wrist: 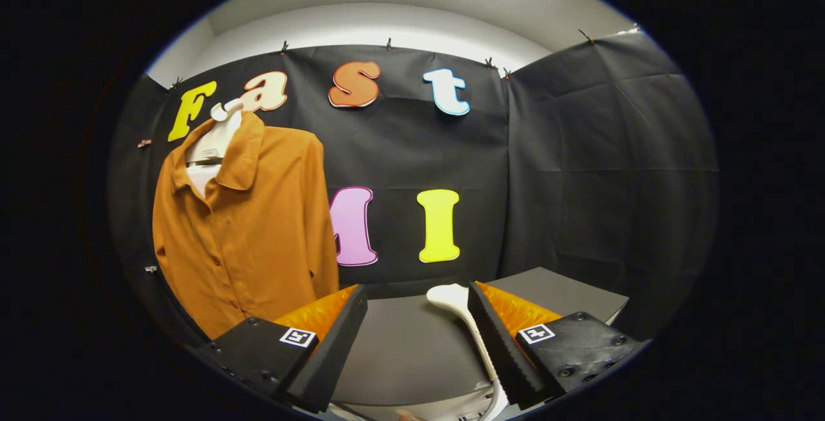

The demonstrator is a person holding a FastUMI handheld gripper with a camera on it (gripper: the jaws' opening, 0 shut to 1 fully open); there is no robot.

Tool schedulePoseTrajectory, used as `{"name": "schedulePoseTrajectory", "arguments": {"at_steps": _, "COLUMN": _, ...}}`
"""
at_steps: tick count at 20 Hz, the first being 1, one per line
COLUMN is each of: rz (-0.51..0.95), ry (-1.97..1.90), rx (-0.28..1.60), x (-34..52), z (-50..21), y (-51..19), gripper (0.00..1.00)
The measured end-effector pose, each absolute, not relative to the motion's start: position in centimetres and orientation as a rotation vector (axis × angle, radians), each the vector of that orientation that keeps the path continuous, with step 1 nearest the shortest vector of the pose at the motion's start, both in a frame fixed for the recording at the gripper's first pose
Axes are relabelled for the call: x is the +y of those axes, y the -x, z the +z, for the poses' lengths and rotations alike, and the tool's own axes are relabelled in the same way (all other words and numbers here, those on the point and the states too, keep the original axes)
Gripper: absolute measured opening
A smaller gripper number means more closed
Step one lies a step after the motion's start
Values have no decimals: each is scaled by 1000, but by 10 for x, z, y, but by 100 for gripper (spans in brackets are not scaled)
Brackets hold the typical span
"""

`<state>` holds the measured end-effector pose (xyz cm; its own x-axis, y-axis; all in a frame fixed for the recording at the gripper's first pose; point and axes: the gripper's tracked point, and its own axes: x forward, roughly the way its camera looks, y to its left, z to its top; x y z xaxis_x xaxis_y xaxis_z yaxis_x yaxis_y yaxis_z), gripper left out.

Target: Iron the clothes twice with a garment steamer, once on the left side and once on the right side.

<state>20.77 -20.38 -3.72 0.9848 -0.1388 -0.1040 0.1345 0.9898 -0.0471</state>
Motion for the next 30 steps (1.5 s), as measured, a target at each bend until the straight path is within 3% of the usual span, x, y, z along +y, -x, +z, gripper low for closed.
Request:
{"name": "schedulePoseTrajectory", "arguments": {"at_steps": 10, "rz": -147, "ry": 13, "rx": 346, "x": -276, "z": -118, "y": -271, "gripper": 98}}
{"name": "schedulePoseTrajectory", "arguments": {"at_steps": 21, "rz": -169, "ry": 3, "rx": 581, "x": -303, "z": -185, "y": -285, "gripper": 98}}
{"name": "schedulePoseTrajectory", "arguments": {"at_steps": 22, "rz": -172, "ry": 3, "rx": 597, "x": -303, "z": -189, "y": -285, "gripper": 96}}
{"name": "schedulePoseTrajectory", "arguments": {"at_steps": 27, "rz": -144, "ry": 21, "rx": 629, "x": -298, "z": -199, "y": -285, "gripper": 50}}
{"name": "schedulePoseTrajectory", "arguments": {"at_steps": 30, "rz": -133, "ry": 4, "rx": 599, "x": -298, "z": -186, "y": -283, "gripper": 44}}
